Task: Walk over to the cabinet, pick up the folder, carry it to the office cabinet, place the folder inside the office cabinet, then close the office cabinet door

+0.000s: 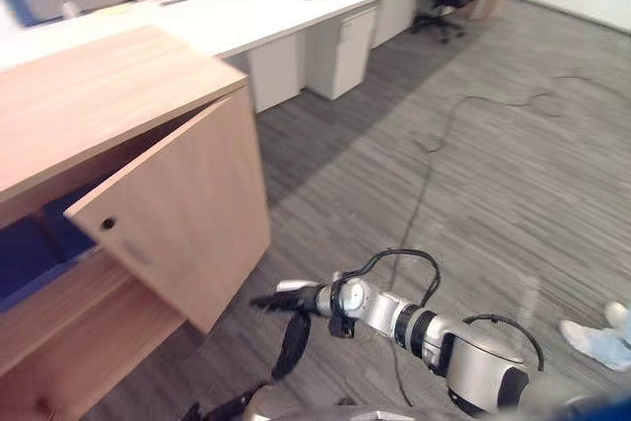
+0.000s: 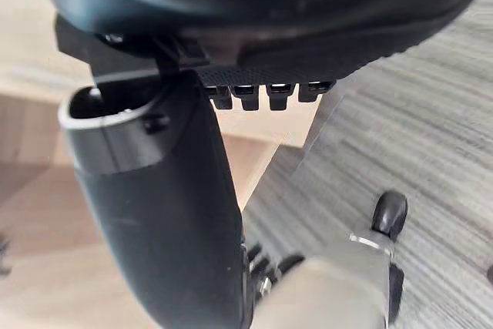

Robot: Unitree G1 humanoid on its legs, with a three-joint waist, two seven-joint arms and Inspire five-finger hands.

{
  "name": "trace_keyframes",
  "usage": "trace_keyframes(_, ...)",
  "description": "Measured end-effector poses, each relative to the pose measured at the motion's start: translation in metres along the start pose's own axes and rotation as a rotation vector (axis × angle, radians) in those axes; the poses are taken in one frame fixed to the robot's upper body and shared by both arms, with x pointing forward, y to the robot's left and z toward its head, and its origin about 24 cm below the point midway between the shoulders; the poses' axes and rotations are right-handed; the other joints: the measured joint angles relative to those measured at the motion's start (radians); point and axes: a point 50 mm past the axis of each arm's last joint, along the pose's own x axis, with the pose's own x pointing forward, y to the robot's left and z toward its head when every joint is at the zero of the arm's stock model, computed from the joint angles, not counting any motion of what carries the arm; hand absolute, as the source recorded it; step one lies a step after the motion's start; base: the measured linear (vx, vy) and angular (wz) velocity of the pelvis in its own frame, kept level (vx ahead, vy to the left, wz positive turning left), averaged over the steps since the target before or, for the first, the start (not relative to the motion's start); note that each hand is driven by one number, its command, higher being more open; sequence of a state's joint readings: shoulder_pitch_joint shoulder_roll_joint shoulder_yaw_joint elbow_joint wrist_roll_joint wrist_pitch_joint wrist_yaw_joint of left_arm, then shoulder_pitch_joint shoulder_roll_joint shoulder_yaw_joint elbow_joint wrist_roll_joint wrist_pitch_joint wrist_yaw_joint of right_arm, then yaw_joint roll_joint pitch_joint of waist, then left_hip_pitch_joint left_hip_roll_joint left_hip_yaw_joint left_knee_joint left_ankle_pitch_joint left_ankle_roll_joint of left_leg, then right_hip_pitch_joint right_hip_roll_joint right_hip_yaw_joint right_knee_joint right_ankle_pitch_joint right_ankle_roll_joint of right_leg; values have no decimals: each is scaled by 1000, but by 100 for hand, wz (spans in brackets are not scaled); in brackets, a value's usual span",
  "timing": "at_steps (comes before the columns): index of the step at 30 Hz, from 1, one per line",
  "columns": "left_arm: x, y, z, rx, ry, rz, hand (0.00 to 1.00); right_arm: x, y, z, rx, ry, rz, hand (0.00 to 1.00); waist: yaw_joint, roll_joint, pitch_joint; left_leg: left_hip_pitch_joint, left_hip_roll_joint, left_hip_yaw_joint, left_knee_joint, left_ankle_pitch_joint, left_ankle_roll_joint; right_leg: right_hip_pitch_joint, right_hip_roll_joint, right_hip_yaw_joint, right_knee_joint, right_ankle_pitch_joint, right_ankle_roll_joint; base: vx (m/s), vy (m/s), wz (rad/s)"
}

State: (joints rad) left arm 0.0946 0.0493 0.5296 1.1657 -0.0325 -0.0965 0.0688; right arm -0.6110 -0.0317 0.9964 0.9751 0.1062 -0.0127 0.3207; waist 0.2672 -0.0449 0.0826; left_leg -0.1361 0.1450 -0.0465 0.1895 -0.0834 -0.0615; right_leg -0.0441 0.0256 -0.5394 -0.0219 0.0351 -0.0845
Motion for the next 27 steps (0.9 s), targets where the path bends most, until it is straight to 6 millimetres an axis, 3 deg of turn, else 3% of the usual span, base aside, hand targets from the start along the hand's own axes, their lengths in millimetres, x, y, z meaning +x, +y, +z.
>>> trace_keyframes(1,0,2,0,-23,0,2,100,-1,-4,-13,51,41,-69,100,1,0,18,-5,41,152,12,-2,79,7,-23,-42,3,-11,7,-104,-15,138)
trace_keyframes(2,0,7,1,-47,0,22,100,-6,-4,-29,144,65,-126,100,-7,0,28,-10,85,305,49,-14,103,20,-44,-93,1,-19,21,-73,-22,133)
trace_keyframes(4,1,14,2,-40,6,49,100,-11,5,-58,255,143,-189,100,-23,3,34,-11,113,493,69,-17,107,33,-77,-183,0,-25,41,18,43,140)
trace_keyframes(6,1,14,1,-19,18,57,100,-14,20,-82,333,238,-212,100,-48,7,33,1,91,586,16,-11,99,38,-105,-270,0,-24,66,85,130,153)
trace_keyframes(7,1,12,-2,-11,35,49,100,-18,32,-96,391,287,-225,100,-51,13,38,24,62,574,-58,45,44,53,-119,-319,5,-17,88,123,184,141)
trace_keyframes(8,0,9,-4,-6,44,41,100,-20,38,-104,420,311,-229,100,-49,20,40,39,48,558,-94,80,28,68,-126,-344,8,-14,93,141,201,118)
trace_keyframes(9,-2,4,-11,10,61,26,100,-24,52,-117,487,357,-236,100,-42,33,42,74,21,527,-145,135,28,103,-143,-381,24,-19,111,144,213,103)
trace_keyframes(10,-4,5,-18,28,79,17,100,-28,65,-127,553,397,-241,100,-43,39,37,93,-7,489,-171,145,32,128,-188,-424,80,-45,139,165,238,127)
trace_keyframes(11,-4,6,-20,60,81,11,100,-32,72,-134,599,424,-253,100,-54,39,29,98,-35,446,-173,136,41,130,-247,-463,169,-87,155,212,287,145)
trace_keyframes(12,-4,8,-21,102,83,4,100,-37,76,-143,633,454,-272,100,-57,35,24,103,-81,400,-180,128,57,133,-347,-505,312,-141,159,195,258,129)
trace_keyframes(13,-4,7,-20,117,81,-1,100,-40,78,-148,657,465,-285,100,-56,33,20,107,-106,376,-187,132,72,135,-396,-521,382,-157,152,246,338,127)
trace_keyframes(14,-4,8,-19,138,77,-4,100,-46,78,-155,713,477,-318,100,-56,34,17,113,-143,331,-188,132,89,136,-469,-522,494,-176,116,229,321,143)
trace_keyframes(15,-4,7,-17,164,71,-12,100,-55,78,-166,787,499,-378,100,-67,38,14,125,-183,263,-179,123,114,132,-559,-468,645,-171,39,249,333,207)
trace_keyframes(16,-3,4,-14,189,60,-28,100,-62,81,-174,840,516,-425,100,-80,48,9,130,-204,175,-154,111,132,111,-574,-325,721,-197,28,185,215,205)
trace_keyframes(17,-2,4,-11,199,52,-31,100,-65,83,-178,867,523,-445,100,-85,54,7,132,-206,134,-141,107,137,92,-543,-216,721,-220,54,138,124,206)
trace_keyframes(18,-1,6,-5,207,24,-35,100,-69,86,-182,902,538,-472,100,-84,68,9,135,-215,59,-116,101,139,59,-460,-16,685,-253,98,107,27,208)
trace_keyframes(19,-2,4,-2,245,-3,-48,100,-73,91,-187,945,548,-506,100,-95,61,-6,112,-231,-27,-85,92,136,32,-382,170,614,-272,127,80,-10,212)
trace_keyframes(21,-5,-3,6,321,-82,-84,100,-80,97,-194,1014,566,-565,100,-109,45,-12,56,-279,-162,-24,65,121,17,-295,380,496,-277,149,-2,-67,215)
trace_keyframes(22,-5,-5,7,342,-102,-93,100,-82,100,-197,1039,576,-583,100,-105,39,-15,46,-296,-194,-16,63,120,10,-277,426,459,-268,161,-46,-128,213)
trace_keyframes(23,-7,-4,3,350,-103,-96,100,-82,109,-198,1106,587,-613,100,-94,12,-18,45,-336,-248,-16,67,115,-3,-276,490,386,-230,210,-48,-171,145)
trace_keyframes(24,-8,2,-5,347,-73,-74,100,-81,114,-197,1153,583,-624,100,-94,6,-30,45,-345,-276,-26,72,108,16,-284,486,365,-247,234,-12,-159,114)
trace_keyframes(27,-11,7,-22,330,-8,-48,100,-75,122,-190,1198,560,-628,100,-96,14,-48,9,-323,-341,-71,101,76,39,-266,390,260,-252,231,19,-207,76)
